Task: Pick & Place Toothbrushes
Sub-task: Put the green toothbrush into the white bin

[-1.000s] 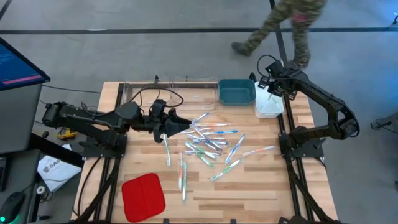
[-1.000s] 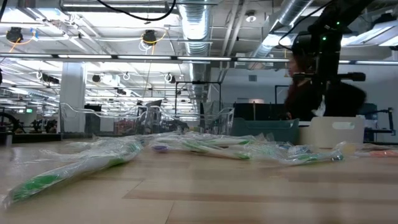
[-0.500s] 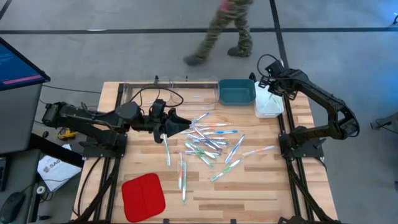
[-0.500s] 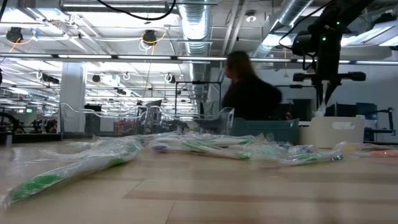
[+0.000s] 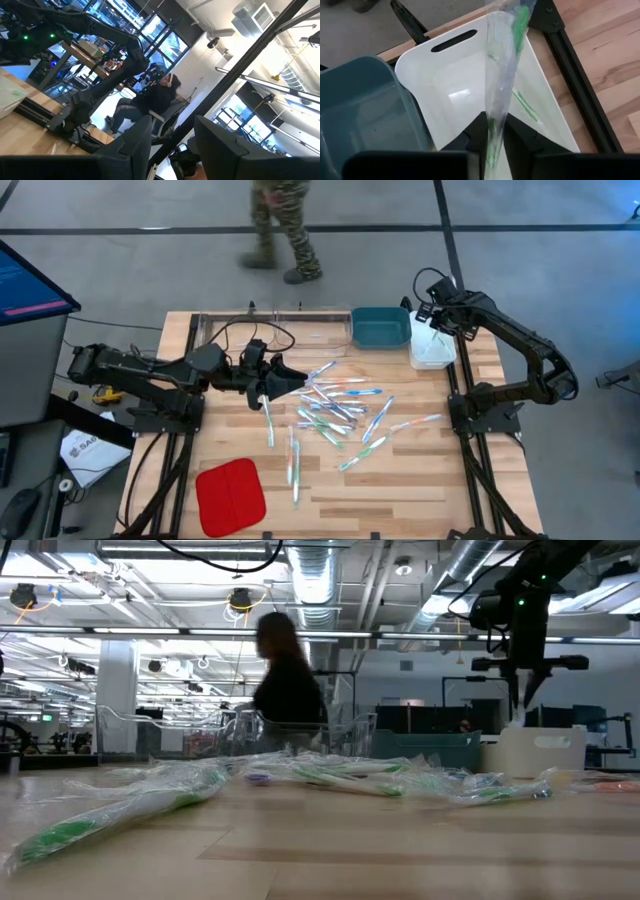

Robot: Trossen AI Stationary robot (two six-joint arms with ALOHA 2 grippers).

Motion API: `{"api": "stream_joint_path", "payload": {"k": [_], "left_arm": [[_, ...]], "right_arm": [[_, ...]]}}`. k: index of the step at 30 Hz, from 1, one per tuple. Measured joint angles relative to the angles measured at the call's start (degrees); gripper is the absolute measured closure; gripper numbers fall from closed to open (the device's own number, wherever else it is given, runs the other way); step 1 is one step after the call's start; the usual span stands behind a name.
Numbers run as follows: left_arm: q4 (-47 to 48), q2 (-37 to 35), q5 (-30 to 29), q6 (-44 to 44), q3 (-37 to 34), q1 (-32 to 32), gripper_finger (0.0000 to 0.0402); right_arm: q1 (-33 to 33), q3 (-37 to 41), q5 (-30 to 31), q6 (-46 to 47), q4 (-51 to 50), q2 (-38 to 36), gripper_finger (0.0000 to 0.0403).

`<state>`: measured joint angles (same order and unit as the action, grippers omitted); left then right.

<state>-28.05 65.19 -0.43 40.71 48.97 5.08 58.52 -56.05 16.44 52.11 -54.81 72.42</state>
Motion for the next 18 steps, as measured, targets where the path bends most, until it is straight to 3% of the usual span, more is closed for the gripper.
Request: {"api": "stream_joint_path", "payload": {"k": [18], "left_arm": [[-0.01, 0.02, 0.20, 0.02, 0.02, 0.15, 0.0257]], "right_arm": [[0.01, 0.02, -1.59, -0.18, -1.00, 0.00, 0.0201]]}}
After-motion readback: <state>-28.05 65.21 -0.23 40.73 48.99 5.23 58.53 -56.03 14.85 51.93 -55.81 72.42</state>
